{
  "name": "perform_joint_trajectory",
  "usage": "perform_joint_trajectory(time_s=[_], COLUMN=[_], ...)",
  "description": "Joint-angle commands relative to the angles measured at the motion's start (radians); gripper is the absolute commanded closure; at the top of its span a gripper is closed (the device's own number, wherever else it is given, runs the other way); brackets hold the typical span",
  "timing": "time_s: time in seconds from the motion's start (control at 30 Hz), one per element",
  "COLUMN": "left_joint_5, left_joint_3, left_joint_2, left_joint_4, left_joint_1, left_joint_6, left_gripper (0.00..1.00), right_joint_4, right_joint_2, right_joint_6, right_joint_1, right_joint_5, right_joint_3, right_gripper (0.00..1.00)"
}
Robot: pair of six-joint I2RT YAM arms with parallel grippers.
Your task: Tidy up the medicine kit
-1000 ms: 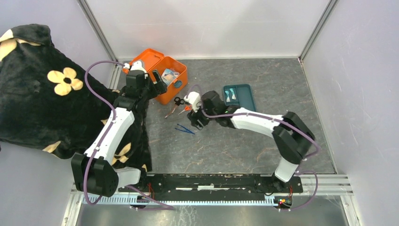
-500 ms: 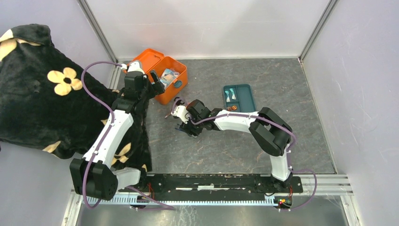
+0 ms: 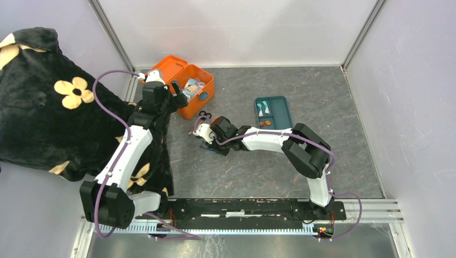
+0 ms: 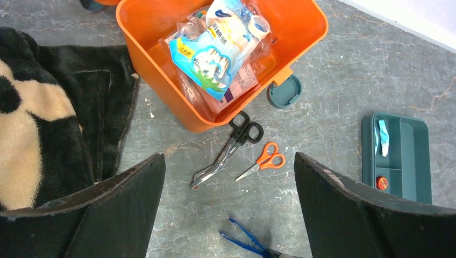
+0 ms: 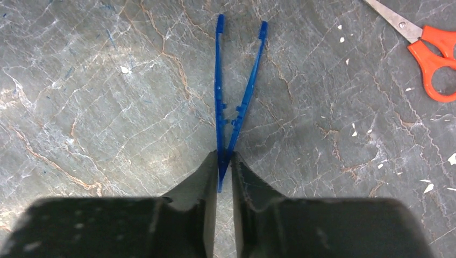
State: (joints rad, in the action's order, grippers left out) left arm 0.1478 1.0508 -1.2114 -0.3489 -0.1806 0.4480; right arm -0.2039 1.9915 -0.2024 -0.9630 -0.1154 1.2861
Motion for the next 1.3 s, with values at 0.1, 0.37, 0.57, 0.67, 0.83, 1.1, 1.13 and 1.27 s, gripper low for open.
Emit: perform_joint_trajectory(time_s=[0.1, 0.37, 0.57, 0.67, 0.83, 1.1, 1.13, 1.27], left_joint_5=[0.003, -0.009, -0.046, -0.069, -0.129, -0.258, -0.261, -0.273], left_joint_3=[0.002, -0.003, -0.006, -0.006, -0.006, 0.012, 0.013, 0.015], left_joint_2=[0.02, 0.025, 0.02, 0.014, -0.012, -0.079, -0.082, -0.091], left_joint_4=[0.023, 0.028, 0.037, 0.041, 0.052, 0.05, 0.049, 0.049], left_joint_1=[0.004, 0.004, 0.004, 0.004, 0.004, 0.004, 0.004, 0.004], left_joint_6=[-0.037, -0.034, -0.032, -0.032, -0.036, -0.05, -0.05, -0.054], left_gripper=[0.06, 0.06, 0.06, 0.06, 0.06, 0.06, 0.06, 0.06], right_joint_4=[0.057, 0.23, 0.298, 0.25, 0.166, 0.094, 0.09, 0.076], right_joint_2=[-0.022, -0.246, -0.46, -0.492, -0.478, -0.412, -0.405, -0.371], right_joint_6=[0.022, 0.147, 0.251, 0.268, 0.302, 0.34, 0.34, 0.339], right_joint_1=[0.009, 0.126, 0.339, 0.435, 0.558, 0.626, 0.627, 0.63], right_joint_5=[0.081, 0.059, 0.185, 0.269, 0.328, 0.297, 0.291, 0.27], right_joint_3=[-0.051, -0.209, -0.356, -0.379, -0.377, -0.379, -0.384, -0.398], right_gripper=[0.97, 1.0, 1.0, 1.0, 1.0, 1.0, 1.0, 1.0])
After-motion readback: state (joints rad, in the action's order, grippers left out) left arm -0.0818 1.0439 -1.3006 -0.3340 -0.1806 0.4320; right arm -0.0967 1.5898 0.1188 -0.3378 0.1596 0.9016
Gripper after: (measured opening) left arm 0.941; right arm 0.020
